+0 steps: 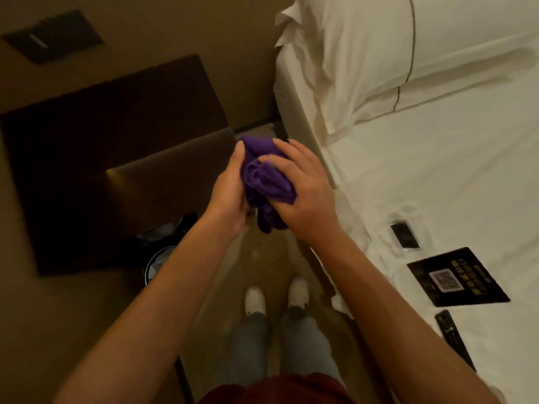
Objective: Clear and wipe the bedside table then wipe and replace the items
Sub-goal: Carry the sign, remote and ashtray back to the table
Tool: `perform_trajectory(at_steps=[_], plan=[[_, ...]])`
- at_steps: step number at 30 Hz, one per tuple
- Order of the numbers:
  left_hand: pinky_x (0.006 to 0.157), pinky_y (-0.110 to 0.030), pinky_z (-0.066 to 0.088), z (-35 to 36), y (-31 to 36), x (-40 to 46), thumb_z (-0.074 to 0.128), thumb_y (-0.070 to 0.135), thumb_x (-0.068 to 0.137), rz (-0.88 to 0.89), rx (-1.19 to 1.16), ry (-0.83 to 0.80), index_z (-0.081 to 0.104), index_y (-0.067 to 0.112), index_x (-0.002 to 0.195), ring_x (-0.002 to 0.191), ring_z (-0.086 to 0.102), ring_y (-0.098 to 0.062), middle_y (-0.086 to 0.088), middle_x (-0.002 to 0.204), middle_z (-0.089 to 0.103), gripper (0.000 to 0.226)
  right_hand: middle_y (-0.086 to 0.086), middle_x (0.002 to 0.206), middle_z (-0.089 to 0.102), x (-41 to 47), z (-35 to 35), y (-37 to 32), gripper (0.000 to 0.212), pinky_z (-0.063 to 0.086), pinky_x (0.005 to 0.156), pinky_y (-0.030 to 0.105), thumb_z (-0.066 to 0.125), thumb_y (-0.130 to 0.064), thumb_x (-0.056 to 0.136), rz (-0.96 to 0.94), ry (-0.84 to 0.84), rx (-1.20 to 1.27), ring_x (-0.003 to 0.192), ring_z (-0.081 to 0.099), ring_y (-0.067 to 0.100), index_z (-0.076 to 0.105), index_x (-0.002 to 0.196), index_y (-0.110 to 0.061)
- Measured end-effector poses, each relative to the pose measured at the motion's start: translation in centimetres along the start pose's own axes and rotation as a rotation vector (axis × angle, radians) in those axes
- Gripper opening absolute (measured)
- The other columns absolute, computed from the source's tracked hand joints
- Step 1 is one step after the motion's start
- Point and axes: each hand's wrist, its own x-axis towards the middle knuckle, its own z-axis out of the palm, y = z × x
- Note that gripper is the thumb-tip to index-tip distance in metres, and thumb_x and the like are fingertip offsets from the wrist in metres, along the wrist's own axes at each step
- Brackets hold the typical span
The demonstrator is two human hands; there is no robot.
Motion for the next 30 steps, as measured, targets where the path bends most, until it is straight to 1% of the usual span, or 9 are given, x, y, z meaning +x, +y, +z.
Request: perform_trajectory(at_steps=[3, 6, 8, 10, 12, 17, 21, 26, 30], plan=[[0.109, -0.047, 0.049, -2.6, 1.7, 2.6, 0.061, 0.055, 0.095, -0.028, -0.084, -0.105, 0.061, 0.008, 0.138, 0.127, 0.063, -0.033, -0.019, 0.134, 0.066, 0.063, 0.008, 0.154, 0.051, 2.1, 3.5, -0.3, 0.050, 0.031, 0.120, 0.053, 0.078, -0.036, 0.085, -0.119, -0.166, -0.065, 0.151, 0.034, 0.030, 0.069, 0.131, -0.019], [0.094, -0.043, 0.059, -4.7, 2.8, 5.5, 0.070, 0.027, 0.095, 0.031, -0.131, -0.035, 0.060, 0.001, 0.136, 0.112, 0.070, -0.032, -0.018, 0.119, 0.072, 0.050, 0.002, 0.151, 0.055, 3.7, 6.2, 0.0, 0.049, 0.031, 0.120, 0.056, 0.078, -0.039, 0.087, -0.091, -0.298, 0.169, 0.150, 0.037, 0.021, 0.067, 0.131, -0.020], [0.080, -0.037, 0.062, -5.8, 3.3, 7.3, 0.071, 0.016, 0.094, 0.079, -0.081, 0.029, 0.064, 0.004, 0.127, 0.097, 0.075, -0.026, -0.013, 0.105, 0.076, 0.036, 0.001, 0.139, 0.063, 5.1, 7.8, 0.4, 0.046, 0.043, 0.112, 0.055, 0.071, -0.035, 0.092, 0.029, -0.208, 0.428, 0.138, 0.053, 0.020, 0.062, 0.134, -0.017], [0.085, -0.037, 0.062, -6.5, 4.0, 8.9, 0.070, 0.015, 0.095, 0.105, 0.013, 0.049, 0.064, 0.006, 0.129, 0.098, 0.075, -0.026, -0.014, 0.111, 0.076, 0.035, -0.002, 0.129, 0.067, 7.2, 9.1, 1.4, 0.045, 0.050, 0.107, 0.052, 0.066, -0.033, 0.095, 0.212, -0.059, 0.569, 0.125, 0.062, 0.017, 0.058, 0.136, -0.015], [0.090, -0.037, 0.061, -7.2, 4.8, 10.4, 0.068, 0.019, 0.096, 0.093, 0.066, 0.069, 0.064, 0.008, 0.131, 0.104, 0.074, -0.027, -0.013, 0.117, 0.075, 0.037, -0.010, 0.132, 0.063, 9.6, 10.5, 2.9, 0.045, 0.049, 0.110, 0.045, 0.065, -0.037, 0.097, 0.428, -0.026, 0.591, 0.127, 0.059, 0.008, 0.056, 0.138, -0.021], [0.087, -0.033, 0.061, -8.8, 6.5, 14.5, 0.062, 0.024, 0.100, 0.106, 0.012, 0.077, 0.068, 0.012, 0.123, 0.106, 0.074, -0.023, -0.011, 0.117, 0.076, 0.027, -0.003, 0.131, 0.066, 13.9, 13.9, 6.0, 0.063, 0.054, 0.105, 0.043, 0.067, -0.057, 0.086, 0.694, -0.477, 0.642, 0.118, 0.066, 0.015, 0.056, 0.139, -0.024], [0.103, -0.042, 0.055, -9.0, 6.2, 17.9, 0.063, 0.025, 0.100, 0.187, -0.041, 0.163, 0.065, 0.019, 0.124, 0.116, 0.070, -0.024, -0.009, 0.125, 0.072, 0.025, -0.006, 0.126, 0.071, 14.0, 15.5, 7.6, 0.051, 0.060, 0.095, 0.035, 0.075, -0.052, 0.083, 0.736, -0.567, 0.786, 0.112, 0.071, 0.012, 0.059, 0.128, -0.037], [0.109, -0.041, 0.050, -9.9, 4.0, 20.5, 0.071, 0.035, 0.095, 0.207, 0.330, 0.288, 0.052, 0.025, 0.143, 0.123, 0.063, -0.012, 0.003, 0.137, 0.064, 0.053, 0.003, 0.116, 0.075, 13.9, 18.9, 9.7, 0.033, 0.061, 0.092, 0.035, 0.077, -0.020, 0.092, 0.841, -0.373, 0.789, 0.105, 0.074, 0.017, 0.064, 0.122, -0.020], [0.111, -0.038, 0.046, -11.1, 2.2, 21.3, 0.065, 0.039, 0.097, 0.328, 0.728, 0.393, 0.044, 0.028, 0.152, 0.130, 0.055, -0.013, 0.002, 0.142, 0.058, 0.060, 0.001, 0.113, 0.073, 13.3, 21.5, 10.7, 0.038, 0.059, 0.086, 0.029, 0.076, -0.024, 0.092, 0.816, -0.391, 0.634, 0.101, 0.072, 0.013, 0.061, 0.126, -0.017]])
